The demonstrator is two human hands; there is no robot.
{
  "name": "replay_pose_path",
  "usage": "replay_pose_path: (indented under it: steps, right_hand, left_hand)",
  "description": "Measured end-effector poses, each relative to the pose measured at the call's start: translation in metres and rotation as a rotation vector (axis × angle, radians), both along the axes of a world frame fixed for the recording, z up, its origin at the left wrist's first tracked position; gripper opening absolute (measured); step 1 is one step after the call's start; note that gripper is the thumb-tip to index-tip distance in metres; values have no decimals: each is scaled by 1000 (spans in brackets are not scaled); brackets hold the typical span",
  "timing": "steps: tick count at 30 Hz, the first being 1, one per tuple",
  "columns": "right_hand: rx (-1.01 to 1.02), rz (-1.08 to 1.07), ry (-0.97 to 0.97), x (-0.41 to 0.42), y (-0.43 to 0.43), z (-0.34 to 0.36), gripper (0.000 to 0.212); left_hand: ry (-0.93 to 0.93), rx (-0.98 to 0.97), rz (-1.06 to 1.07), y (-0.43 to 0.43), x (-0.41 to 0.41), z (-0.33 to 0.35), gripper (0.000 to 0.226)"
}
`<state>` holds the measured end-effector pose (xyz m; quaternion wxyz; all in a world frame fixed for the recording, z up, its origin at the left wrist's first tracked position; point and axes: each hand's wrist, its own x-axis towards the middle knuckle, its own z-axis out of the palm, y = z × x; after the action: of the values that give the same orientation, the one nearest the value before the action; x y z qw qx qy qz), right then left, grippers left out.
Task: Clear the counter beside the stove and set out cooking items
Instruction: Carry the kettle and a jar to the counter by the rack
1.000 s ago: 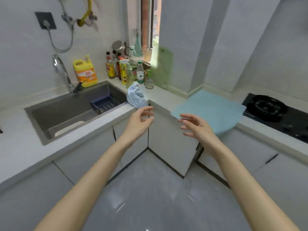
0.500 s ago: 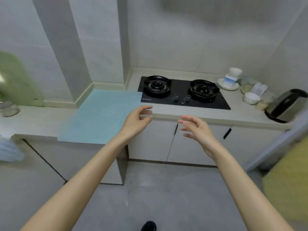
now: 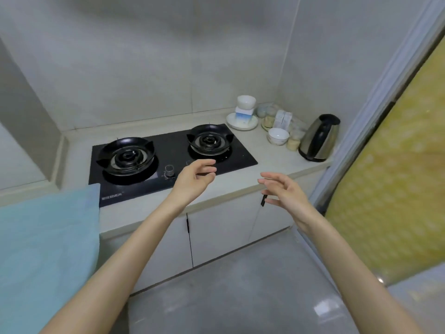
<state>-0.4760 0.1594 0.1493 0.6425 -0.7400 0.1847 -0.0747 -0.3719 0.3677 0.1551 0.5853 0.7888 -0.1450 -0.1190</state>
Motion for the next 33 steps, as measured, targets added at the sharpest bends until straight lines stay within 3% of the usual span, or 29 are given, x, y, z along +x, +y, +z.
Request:
replay_pose_path:
  steps: [16, 22, 28, 33]
  right_hand:
    - [-90, -111, 49, 131, -274, -35, 17]
    - [-92, -318, 104, 174, -359, -57, 29]
    - [33, -428, 180, 222, -413, -80, 45]
    - [268, -404, 197, 258, -442, -98, 44]
  left_hand:
    - [91, -6, -73, -265, 141, -31, 31]
    - [125, 49, -112, -347, 182, -43, 33]
    - [170, 100, -174, -403, 229, -62, 34]
    - [190, 131, -247, -438, 266, -81, 35]
